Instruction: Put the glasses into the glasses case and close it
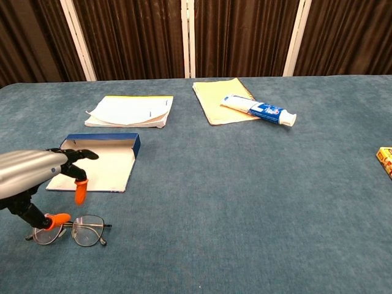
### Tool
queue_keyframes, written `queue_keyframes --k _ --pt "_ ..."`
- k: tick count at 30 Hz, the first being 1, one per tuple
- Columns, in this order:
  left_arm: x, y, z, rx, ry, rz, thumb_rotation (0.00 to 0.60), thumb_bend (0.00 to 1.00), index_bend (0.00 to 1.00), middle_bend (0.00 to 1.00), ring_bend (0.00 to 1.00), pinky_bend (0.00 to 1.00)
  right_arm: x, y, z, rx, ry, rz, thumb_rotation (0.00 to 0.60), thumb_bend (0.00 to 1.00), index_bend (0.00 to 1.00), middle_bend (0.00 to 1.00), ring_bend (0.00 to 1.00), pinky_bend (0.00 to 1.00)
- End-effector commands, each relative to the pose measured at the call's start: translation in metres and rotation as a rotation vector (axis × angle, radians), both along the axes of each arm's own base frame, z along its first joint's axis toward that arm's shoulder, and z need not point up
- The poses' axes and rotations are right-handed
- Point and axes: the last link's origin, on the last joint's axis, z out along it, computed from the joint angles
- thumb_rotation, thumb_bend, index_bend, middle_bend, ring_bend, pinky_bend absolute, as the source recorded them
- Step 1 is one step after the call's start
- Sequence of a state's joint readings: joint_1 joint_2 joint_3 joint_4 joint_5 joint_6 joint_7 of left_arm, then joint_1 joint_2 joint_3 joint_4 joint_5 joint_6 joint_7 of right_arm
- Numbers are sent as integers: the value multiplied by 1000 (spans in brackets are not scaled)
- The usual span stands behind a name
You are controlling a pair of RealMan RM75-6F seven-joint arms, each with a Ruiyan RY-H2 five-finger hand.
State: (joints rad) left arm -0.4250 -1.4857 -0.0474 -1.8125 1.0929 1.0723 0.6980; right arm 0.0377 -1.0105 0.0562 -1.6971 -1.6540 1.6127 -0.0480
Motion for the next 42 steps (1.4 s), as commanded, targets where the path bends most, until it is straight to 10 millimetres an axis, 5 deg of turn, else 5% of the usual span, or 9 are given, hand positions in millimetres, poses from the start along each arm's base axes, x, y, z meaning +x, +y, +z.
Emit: queue_keyframes --k 1,42 --pt "-1 0 -5 -14 4 13 600 378 486 0 0 0 0 0 0 -1 0 -1 600 0 0 0 0 0" --pt "-14 -1 -17 -20 32 77 600 450 500 0 0 0 -1 0 1 -5 -2 -4 600 0 0 0 0 0"
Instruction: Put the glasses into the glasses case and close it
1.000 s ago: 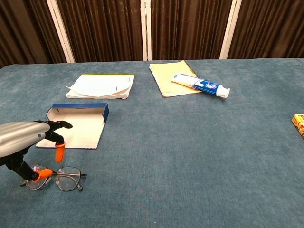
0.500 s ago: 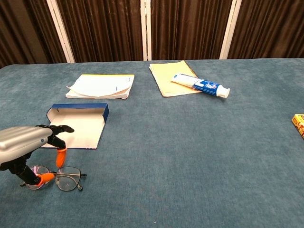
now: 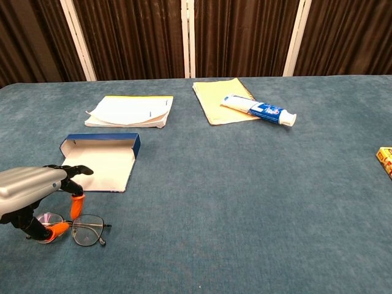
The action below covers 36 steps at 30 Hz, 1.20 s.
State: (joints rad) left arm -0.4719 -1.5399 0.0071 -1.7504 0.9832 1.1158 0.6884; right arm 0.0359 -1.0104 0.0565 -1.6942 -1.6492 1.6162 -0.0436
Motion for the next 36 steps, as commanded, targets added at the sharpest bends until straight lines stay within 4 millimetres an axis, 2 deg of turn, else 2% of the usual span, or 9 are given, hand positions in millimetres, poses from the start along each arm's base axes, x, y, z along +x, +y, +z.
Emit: queue_keyframes --k 1,15,23,26,30,36 --pt "0 0 -1 -2 0 0 600 450 500 0 0 0 0 0 0 0 -1 1 600 0 0 0 0 0" --pt "-2 4 2 11 -7 1 600 489 605 0 0 0 0 0 -2 5 4 1 600 0 0 0 0 0" --pt "3 17 10 37 -28 -5 600 517 611 0 0 0 0 -1 -4 7 10 -2 600 0 0 0 0 0" --pt "6 29 13 53 -39 -6 600 523 611 0 0 0 -2 -3 -5 7 14 -8 600 0 0 0 0 0" --pt "17 66 18 87 -61 -15 600 524 611 0 0 0 -6 -8 -3 -8 10 -33 600 0 0 0 0 0" --pt "26 102 14 106 -54 -16 600 526 611 0 0 0 -12 -13 -1 -22 13 -66 600 0 0 0 0 0"
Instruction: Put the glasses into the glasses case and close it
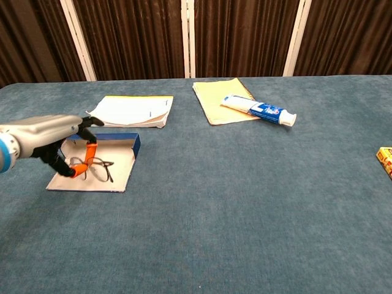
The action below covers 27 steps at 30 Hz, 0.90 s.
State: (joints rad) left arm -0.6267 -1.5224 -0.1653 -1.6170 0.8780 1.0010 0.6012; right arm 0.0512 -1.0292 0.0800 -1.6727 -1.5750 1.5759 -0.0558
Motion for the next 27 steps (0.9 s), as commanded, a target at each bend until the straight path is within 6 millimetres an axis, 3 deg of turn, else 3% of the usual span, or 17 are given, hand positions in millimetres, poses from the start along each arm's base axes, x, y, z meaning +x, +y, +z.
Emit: queue_keyframes --k 1,11,20,22,27 --pt "7 22 -5 3 2 2 600 526 611 0 0 0 -3 -3 1 -8 2 -11 600 0 0 0 0 0" --pt "10 53 -12 22 54 2 600 527 614 0 0 0 -8 -7 2 -24 15 -39 600 0 0 0 0 0" --pt "1 65 -10 40 97 6 600 525 604 0 0 0 -10 -8 5 -37 13 -52 600 0 0 0 0 0" --pt "-1 66 -10 43 94 2 600 503 542 0 0 0 -10 -8 5 -33 13 -52 600 0 0 0 0 0" --pt "-6 65 -5 60 88 -15 600 350 52 0 0 0 -10 -8 5 -29 14 -49 600 0 0 0 0 0"
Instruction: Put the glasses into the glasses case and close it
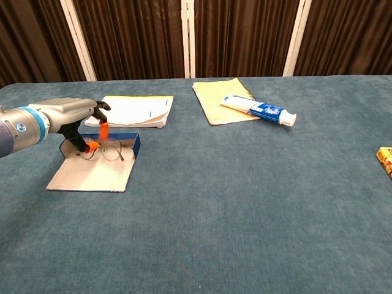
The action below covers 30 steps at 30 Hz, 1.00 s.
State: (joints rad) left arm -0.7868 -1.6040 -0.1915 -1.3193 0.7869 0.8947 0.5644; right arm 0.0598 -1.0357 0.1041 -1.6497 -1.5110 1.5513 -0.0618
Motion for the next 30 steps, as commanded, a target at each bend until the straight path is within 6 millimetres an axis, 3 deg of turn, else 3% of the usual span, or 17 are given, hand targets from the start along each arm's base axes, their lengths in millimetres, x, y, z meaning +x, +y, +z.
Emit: queue_keyframes --k 1,9,30 --pt "-5 -1 5 15 1 -11 600 341 20 0 0 0 0 0 0 -2 -1 1 600 0 0 0 0 0" --pt "-11 2 14 39 -33 -36 600 289 0 0 0 0 -1 0 1 -3 -2 -2 600 0 0 0 0 0" --pt "-14 14 -7 -5 -10 -2 600 291 0 0 0 0 -3 -2 4 -14 -9 -13 600 0 0 0 0 0"
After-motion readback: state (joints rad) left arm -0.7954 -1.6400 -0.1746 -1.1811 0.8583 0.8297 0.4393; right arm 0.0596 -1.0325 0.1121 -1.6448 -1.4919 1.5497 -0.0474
